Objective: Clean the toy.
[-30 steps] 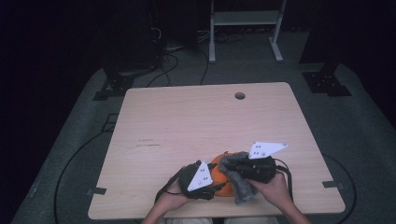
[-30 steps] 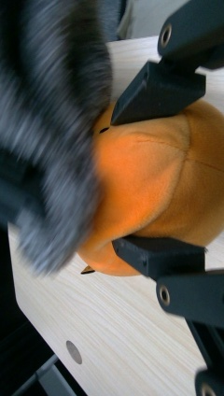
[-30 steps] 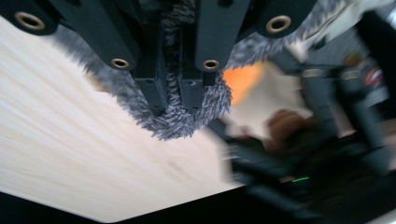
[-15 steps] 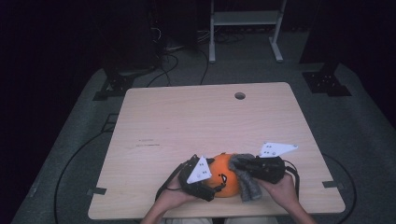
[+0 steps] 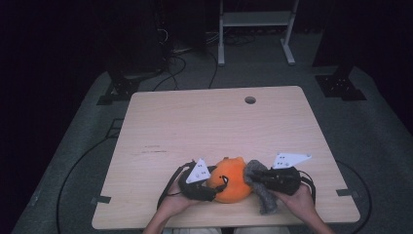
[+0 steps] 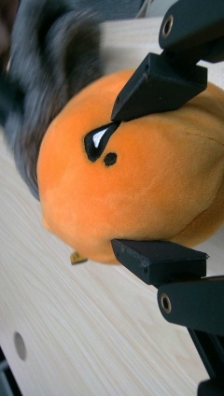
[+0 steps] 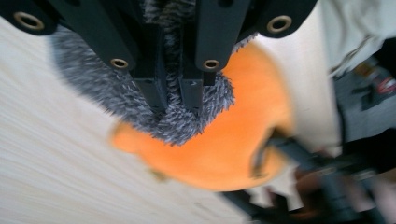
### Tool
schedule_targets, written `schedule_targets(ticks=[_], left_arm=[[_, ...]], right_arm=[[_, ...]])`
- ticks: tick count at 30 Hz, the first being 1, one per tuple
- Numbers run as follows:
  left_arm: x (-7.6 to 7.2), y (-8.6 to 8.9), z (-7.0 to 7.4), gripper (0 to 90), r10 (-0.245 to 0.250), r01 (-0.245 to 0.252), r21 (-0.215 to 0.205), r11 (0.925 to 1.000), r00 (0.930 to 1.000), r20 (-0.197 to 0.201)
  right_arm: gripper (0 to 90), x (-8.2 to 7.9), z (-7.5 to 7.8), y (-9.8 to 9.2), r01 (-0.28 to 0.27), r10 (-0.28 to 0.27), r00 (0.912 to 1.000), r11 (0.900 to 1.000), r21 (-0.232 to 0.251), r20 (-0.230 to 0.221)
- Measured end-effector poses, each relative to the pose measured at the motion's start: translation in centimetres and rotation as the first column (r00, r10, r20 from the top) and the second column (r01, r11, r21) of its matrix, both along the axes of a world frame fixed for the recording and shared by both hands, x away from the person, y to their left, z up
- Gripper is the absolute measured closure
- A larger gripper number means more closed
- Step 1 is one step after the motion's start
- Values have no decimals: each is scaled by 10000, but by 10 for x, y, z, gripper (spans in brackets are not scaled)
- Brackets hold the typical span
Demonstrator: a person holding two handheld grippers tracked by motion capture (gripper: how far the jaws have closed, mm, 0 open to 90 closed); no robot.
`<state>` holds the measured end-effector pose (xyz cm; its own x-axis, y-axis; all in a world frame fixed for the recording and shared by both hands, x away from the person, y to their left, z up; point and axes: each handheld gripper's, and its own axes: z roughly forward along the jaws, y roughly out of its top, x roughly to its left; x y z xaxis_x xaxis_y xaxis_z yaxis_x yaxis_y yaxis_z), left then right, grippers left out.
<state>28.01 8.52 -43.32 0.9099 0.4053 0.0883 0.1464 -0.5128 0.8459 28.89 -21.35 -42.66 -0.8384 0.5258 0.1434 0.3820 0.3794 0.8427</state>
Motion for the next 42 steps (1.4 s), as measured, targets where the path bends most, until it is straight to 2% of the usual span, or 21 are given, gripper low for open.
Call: schedule_targets(ticks=[1,3,5,8,9,11,13,16,18,22,25,28,34,38,42], left_arm=[[-1,-1,1,343,-112,112,18,9999,9999,-37],[-5,-4,2,345,-399,396,190,9990,9991,156],[-7,-6,2,345,-446,436,343,9985,9986,296],[-5,-4,2,342,-401,394,343,9986,9990,204],[-4,-3,4,318,-266,260,297,9992,9994,205],[-1,-2,10,178,-42,43,-31,10000,9997,241],[-3,-9,14,122,-67,80,-239,9997,9985,538],[-4,-23,9,114,-146,100,632,9980,9972,737],[-3,-26,5,136,85,-124,640,9979,9981,612],[-2,-25,3,180,288,-310,538,9981,9988,403],[0,-24,1,196,397,-411,434,9982,9986,337],[-1,-21,1,234,392,-407,407,9983,9986,367],[0,-18,1,297,330,-339,258,9991,9989,339],[0,-18,1,301,336,-342,192,9992,9989,314],[0,-18,2,306,330,-336,183,9993,9989,333]], right_arm=[[822,5,-1,-2,107,-106,9998,9999,64,-145],[822,15,-4,-4,253,-250,9990,9997,75,-361],[822,22,-6,-3,313,-298,9981,9992,264,-543],[822,27,-3,4,346,-325,9981,9986,391,-528],[822,28,-1,7,302,-283,9985,9987,402,-468],[822,28,2,12,255,-241,9992,9986,463,-308],[821,28,4,14,176,-157,9994,9980,601,-321],[819,26,7,17,-40,58,9996,9978,659,-272],[818,23,4,16,-172,184,9995,9986,501,-248],[818,18,-8,-1,-463,507,9963,9969,638,-687],[817,14,-13,-14,-476,510,9942,9981,380,-948],[816,8,-11,-30,-5,15,9979,9999,154,-655],[814,-6,3,-74,1039,-1034,9945,9936,443,-133],[811,-15,15,-94,1505,-1507,9875,9886,75,456],[800,-20,21,-102,1757,-1727,9821,9838,-345,756]])
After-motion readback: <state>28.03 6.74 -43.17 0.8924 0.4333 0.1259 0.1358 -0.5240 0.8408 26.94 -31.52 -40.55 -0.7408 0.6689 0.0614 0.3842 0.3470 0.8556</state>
